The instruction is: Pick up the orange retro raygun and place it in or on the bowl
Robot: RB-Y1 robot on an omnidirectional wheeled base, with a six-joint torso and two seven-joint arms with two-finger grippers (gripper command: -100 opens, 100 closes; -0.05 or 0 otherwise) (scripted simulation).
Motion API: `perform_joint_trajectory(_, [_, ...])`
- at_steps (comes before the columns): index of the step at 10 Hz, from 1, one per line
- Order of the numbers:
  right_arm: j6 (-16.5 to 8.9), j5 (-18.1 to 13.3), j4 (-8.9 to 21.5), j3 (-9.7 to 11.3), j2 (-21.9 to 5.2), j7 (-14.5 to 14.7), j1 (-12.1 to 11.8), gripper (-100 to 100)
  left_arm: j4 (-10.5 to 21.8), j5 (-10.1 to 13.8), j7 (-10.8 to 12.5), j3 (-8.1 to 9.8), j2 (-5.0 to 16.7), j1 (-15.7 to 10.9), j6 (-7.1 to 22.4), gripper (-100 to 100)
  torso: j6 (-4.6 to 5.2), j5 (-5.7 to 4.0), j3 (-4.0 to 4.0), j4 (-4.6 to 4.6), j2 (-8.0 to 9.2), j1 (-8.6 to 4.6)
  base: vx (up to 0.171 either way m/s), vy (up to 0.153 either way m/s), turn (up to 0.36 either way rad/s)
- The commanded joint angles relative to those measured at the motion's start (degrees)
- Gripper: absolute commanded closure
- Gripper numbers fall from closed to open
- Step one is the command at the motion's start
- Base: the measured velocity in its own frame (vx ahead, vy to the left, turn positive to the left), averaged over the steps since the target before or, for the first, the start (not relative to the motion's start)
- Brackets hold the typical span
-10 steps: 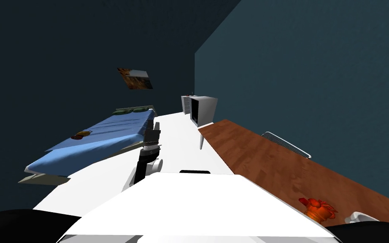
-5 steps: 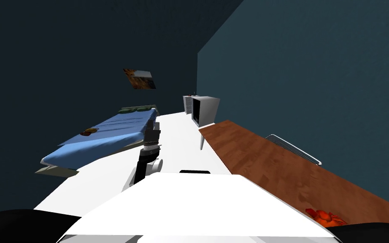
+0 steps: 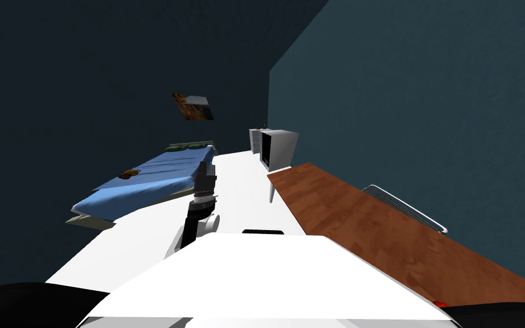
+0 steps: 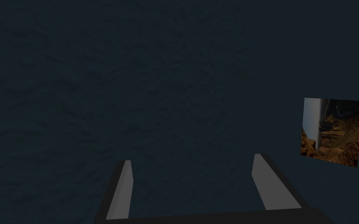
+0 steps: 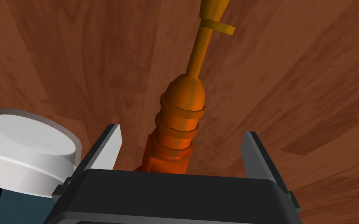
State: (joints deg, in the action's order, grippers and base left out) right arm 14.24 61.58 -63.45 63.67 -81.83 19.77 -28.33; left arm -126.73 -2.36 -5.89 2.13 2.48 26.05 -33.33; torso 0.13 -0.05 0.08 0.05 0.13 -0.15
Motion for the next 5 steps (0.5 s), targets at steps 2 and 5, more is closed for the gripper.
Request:
perform_joint_trajectory(2, [0.15, -0.11, 0.09, 0.18, -0.04, -0.43, 0.1, 0, 0.0, 0.0, 0.0, 0.0, 0.0, 0.0, 0.0, 0, 0.0, 0.03, 0.0, 0.0, 0.0, 0.12, -0.002, -0.004, -0.001])
perform_joint_trajectory(5, [-1.3, -2.72, 2.66, -1.46, 3.4, -0.87, 0.53, -100, 0.0, 0.0, 0.0, 0.0, 0.0, 0.0, 0.0, 0, 0.0, 0.02, -0.02, -0.01, -0.04, 0.07, 0.01, -0.032, 0.009])
